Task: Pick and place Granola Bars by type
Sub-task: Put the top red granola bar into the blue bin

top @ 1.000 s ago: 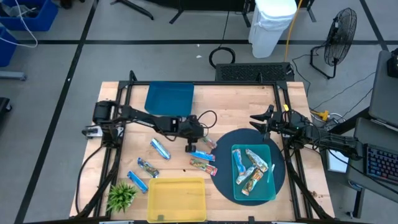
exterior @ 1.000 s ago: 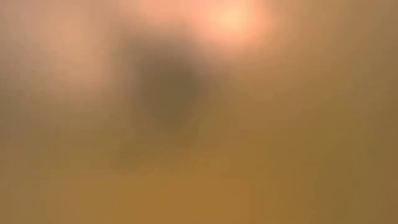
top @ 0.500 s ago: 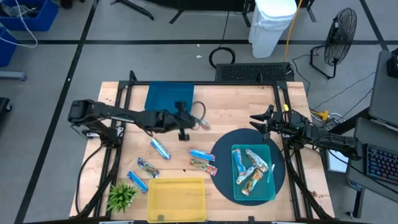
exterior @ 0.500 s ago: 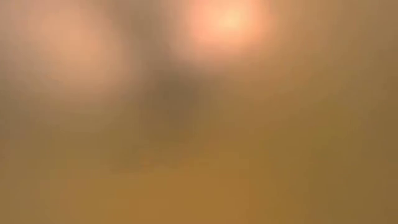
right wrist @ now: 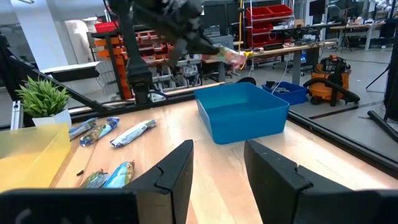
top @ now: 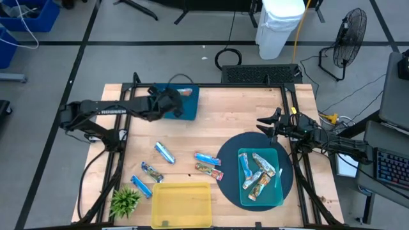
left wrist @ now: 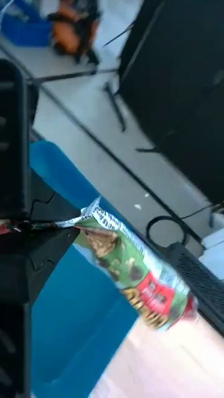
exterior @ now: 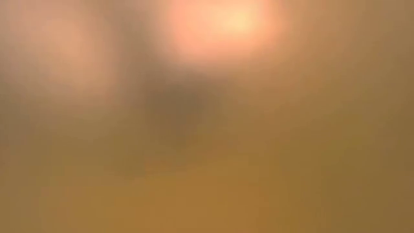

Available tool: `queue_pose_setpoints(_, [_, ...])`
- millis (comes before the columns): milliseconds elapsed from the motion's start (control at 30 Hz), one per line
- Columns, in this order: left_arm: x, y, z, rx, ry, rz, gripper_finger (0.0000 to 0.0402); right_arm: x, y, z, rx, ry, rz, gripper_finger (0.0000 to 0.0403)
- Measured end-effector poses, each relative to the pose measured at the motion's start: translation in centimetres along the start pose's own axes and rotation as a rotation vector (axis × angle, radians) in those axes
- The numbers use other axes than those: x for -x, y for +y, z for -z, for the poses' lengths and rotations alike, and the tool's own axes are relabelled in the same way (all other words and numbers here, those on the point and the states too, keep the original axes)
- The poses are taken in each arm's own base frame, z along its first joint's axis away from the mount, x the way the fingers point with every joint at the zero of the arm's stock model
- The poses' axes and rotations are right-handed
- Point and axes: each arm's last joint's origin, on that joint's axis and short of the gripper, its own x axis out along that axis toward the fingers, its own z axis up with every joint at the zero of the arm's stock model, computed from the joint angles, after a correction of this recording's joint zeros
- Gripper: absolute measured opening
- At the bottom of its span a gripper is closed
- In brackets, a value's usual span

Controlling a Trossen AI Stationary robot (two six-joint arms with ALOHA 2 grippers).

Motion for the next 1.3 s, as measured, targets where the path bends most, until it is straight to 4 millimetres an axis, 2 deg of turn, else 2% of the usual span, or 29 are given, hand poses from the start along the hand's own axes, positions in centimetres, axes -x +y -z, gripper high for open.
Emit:
queue_pose_setpoints(133, [-1.4, 1.1, 0.9, 0.006, 0.063, 0.020, 0.0011, 0.0, 0.0, 0.0, 0.000, 0.001, 0.000, 0.0135])
queue_pose_setpoints(300, [-2.8, 2.3, 2.6, 0.074, 0.006, 0.124, 0.0006, 0.0, 0.0, 0.0, 0.000, 0.001, 0.000, 0.0134])
queue_pose_setpoints(400, [-2.7, 3.6, 4.0, 0.157, -0.100, 0.217, 0.0006, 0.0, 0.0, 0.0, 0.000, 0.001, 0.000, 0.0135])
queue_pose_setpoints(600, [-1.8, 7.1, 7.5, 0.369, -0.253, 0.256, 0.0006, 0.0, 0.0, 0.0, 0.000, 0.001, 0.001, 0.0135])
queue_pose_setpoints(733, [-1.5, 9.0, 9.1, 0.610, -0.204, 0.182, 0.0006, 0.0, 0.0, 0.0, 0.000, 0.002, 0.000, 0.0135])
queue_pose_setpoints(800, [-1.4, 9.6, 9.2, 0.667, -0.158, 0.178, 0.0008, 0.0, 0.0, 0.0, 0.000, 0.002, 0.000, 0.0134])
queue_pose_setpoints(900, [-1.6, 9.5, 9.3, 0.696, -0.097, 0.192, 0.0008, 0.0, 0.0, 0.0, 0.000, 0.001, 0.000, 0.0135])
queue_pose_setpoints(1067, [-2.3, 8.2, 9.4, 0.657, -0.040, 0.276, 0.0007, 0.0, 0.0, 0.0, 0.000, 0.002, 0.000, 0.0135])
queue_pose_setpoints(1300, [-3.5, 6.3, 9.6, 0.591, 0.041, 0.310, 0.0043, 0.0, 0.0, 0.0, 0.000, 0.002, 0.000, 0.0135])
